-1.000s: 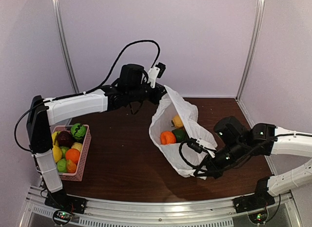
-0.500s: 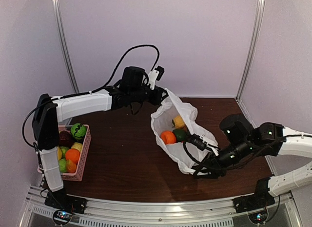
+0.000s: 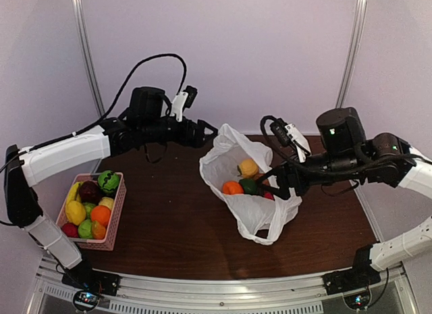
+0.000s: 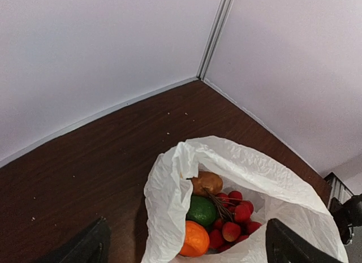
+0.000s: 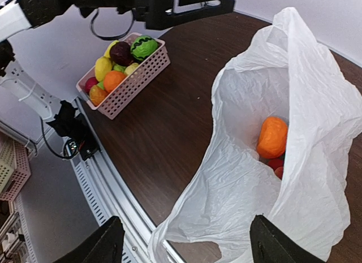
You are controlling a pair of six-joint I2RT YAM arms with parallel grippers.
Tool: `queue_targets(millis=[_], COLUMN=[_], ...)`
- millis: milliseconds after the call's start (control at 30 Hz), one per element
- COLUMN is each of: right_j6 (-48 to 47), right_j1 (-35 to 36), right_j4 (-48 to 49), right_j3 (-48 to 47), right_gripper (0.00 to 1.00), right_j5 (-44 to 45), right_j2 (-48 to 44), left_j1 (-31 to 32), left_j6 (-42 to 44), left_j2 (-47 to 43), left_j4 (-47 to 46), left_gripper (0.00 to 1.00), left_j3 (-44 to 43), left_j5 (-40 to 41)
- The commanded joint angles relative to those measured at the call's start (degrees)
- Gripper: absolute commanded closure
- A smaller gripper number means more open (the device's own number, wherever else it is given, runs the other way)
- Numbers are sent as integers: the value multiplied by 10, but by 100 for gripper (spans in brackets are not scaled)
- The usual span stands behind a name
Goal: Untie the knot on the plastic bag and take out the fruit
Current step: Open the bag opening for the takeout bag, then reach into the gripper in the takeout bag.
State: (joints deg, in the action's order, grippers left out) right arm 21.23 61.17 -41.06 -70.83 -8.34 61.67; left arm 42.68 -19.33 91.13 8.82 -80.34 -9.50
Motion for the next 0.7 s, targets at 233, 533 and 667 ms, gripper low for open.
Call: queue_targets(millis=[233,533,667], right_j6=[-2,-3,-5], right_j1=[0,-37,-54], right_j4=[20,37,27], right_j3=[-55,-146,-186], right_gripper=[27,33,33], right_j5=[155,194,214], right_j2=[166,313,363], left_j1=[0,0,0], left_j6=[-165,-240,-256], left_j2=[-96,-60,-33], left_j4=[-53,-140,-152], left_gripper=[2,2,2], left_j3=[207,238,238], left_j5=[-65,-75,-62])
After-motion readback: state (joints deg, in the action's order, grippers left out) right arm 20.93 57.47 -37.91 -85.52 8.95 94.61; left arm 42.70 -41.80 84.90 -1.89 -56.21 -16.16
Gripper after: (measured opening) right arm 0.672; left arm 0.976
